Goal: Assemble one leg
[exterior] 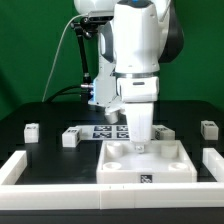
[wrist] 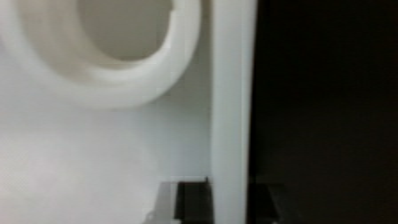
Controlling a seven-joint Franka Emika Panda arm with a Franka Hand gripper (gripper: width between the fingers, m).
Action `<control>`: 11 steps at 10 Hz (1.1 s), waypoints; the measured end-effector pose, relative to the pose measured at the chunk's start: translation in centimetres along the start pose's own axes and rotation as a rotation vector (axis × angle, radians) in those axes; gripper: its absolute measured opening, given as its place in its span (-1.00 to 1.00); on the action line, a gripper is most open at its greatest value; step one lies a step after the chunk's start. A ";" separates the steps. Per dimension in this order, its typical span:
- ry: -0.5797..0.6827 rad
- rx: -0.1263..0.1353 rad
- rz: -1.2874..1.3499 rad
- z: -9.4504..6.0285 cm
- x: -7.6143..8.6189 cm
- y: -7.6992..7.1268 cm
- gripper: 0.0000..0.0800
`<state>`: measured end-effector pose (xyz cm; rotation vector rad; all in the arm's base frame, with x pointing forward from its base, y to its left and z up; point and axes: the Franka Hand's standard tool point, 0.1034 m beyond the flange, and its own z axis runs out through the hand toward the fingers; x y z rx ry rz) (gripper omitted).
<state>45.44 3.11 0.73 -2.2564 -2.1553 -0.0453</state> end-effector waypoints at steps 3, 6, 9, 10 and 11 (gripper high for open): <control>0.000 -0.001 0.004 0.0 -0.1 0.0 -0.86; 0.005 -0.008 -0.029 0.1 1.2 0.6 -0.86; 0.009 -0.018 -0.053 0.1 3.2 1.7 -0.86; 0.009 -0.019 -0.049 0.1 3.2 2.3 -0.86; 0.010 -0.024 -0.046 0.1 3.3 2.7 -0.86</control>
Offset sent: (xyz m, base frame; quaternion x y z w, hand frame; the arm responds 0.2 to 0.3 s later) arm 0.0000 0.0000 0.0000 0.0000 0.0000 0.0000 1.0000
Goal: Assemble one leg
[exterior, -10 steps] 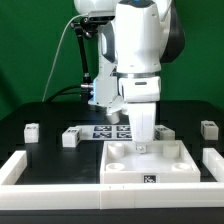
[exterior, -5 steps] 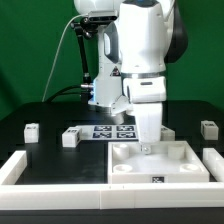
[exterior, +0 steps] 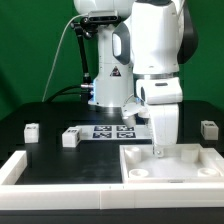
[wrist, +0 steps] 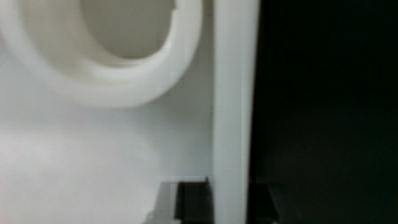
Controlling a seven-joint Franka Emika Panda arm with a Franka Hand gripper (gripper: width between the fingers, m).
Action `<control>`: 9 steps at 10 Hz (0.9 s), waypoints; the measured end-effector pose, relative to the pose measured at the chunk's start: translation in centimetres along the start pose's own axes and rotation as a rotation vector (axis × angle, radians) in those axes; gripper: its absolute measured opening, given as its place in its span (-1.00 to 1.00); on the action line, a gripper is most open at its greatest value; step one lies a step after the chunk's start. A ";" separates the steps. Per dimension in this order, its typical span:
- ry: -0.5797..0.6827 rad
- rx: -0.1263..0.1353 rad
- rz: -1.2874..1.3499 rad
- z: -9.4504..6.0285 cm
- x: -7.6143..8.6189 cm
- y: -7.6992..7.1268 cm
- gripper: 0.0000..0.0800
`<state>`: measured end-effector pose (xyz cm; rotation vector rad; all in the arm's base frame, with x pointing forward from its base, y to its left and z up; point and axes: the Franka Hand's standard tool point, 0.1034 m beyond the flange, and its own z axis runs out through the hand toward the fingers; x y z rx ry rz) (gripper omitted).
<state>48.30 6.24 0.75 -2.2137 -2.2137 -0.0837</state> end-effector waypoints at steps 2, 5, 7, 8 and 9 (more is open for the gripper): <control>-0.001 -0.001 0.010 0.0 0.0 0.7 -0.86; -0.002 0.002 0.010 0.0 0.0 0.8 -0.86; -0.002 0.002 0.011 0.0 0.0 0.8 -0.60; -0.002 0.002 0.011 0.0 -0.1 0.8 -0.26; -0.002 0.002 0.012 0.0 -0.1 0.8 0.09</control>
Offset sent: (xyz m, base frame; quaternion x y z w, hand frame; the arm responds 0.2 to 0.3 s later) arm 0.0000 0.0000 0.0000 0.0000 0.0000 0.0000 1.0000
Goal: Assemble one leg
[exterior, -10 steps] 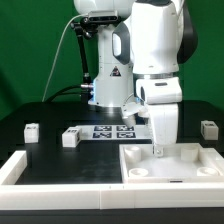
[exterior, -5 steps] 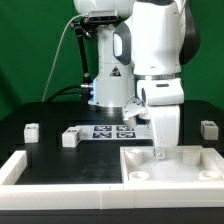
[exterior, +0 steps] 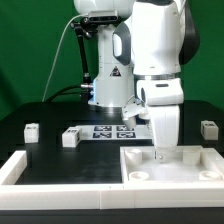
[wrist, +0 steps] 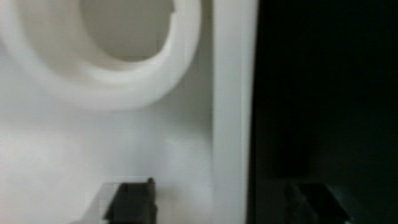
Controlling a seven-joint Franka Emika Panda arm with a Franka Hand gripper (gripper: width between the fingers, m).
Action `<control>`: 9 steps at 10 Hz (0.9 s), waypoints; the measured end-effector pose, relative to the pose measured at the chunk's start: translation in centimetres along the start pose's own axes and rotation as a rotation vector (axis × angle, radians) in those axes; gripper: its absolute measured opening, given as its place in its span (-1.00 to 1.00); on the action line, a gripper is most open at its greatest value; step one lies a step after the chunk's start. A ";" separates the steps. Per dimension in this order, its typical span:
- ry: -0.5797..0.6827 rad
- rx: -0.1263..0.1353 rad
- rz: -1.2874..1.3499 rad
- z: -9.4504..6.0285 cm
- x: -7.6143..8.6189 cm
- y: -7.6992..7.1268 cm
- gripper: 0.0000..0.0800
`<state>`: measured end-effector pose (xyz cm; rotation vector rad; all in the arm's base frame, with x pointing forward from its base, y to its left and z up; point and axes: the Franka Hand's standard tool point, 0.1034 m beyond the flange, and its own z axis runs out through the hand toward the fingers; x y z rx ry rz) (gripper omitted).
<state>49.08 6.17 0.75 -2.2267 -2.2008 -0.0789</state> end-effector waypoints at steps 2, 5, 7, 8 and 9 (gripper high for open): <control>0.000 0.000 0.001 0.0 0.0 0.0 0.48; 0.000 0.000 0.002 0.0 -0.1 0.0 0.62; -0.001 0.000 0.004 -0.1 -0.1 0.0 0.62; -0.003 -0.003 0.024 -0.6 -0.1 -0.1 0.62; -0.008 -0.008 0.053 -1.5 0.1 -0.6 0.62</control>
Offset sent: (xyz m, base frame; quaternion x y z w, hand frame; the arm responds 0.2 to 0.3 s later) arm 0.0000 0.0000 0.0000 0.0000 0.0000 0.0000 1.0000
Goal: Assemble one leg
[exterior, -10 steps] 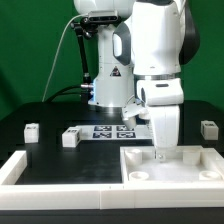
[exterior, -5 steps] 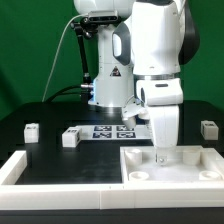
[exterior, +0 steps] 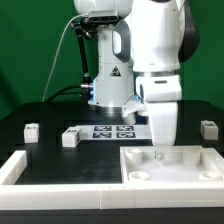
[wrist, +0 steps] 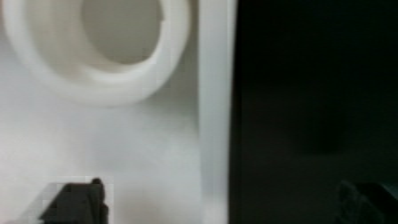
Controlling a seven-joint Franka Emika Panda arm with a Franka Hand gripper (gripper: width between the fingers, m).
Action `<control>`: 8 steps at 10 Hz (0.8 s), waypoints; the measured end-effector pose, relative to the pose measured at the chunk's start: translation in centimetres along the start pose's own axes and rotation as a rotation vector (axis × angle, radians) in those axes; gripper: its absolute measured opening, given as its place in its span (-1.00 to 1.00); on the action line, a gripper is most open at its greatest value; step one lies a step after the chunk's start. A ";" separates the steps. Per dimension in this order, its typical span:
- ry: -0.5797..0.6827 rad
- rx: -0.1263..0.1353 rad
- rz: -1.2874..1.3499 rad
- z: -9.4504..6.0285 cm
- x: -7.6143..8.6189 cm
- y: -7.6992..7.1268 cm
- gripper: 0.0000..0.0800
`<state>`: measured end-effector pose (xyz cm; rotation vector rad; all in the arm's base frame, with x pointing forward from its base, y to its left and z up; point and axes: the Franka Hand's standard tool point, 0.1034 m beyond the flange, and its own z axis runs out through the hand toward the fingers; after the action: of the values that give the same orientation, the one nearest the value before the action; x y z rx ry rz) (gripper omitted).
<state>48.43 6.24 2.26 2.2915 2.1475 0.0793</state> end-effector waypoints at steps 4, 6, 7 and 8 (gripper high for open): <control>-0.015 -0.025 0.150 -3.5 1.1 -1.5 0.62; -0.012 -0.021 0.257 -3.3 1.1 -1.5 0.62; -0.011 -0.021 0.344 -3.3 1.1 -1.6 0.62; -0.005 -0.023 0.427 -3.2 1.1 -1.7 0.62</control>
Offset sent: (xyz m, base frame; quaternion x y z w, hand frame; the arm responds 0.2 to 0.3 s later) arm -0.0077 0.0114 0.0284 -0.0254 -0.0016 0.0460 0.9986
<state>46.72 7.32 5.48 2.6862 1.6073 0.0959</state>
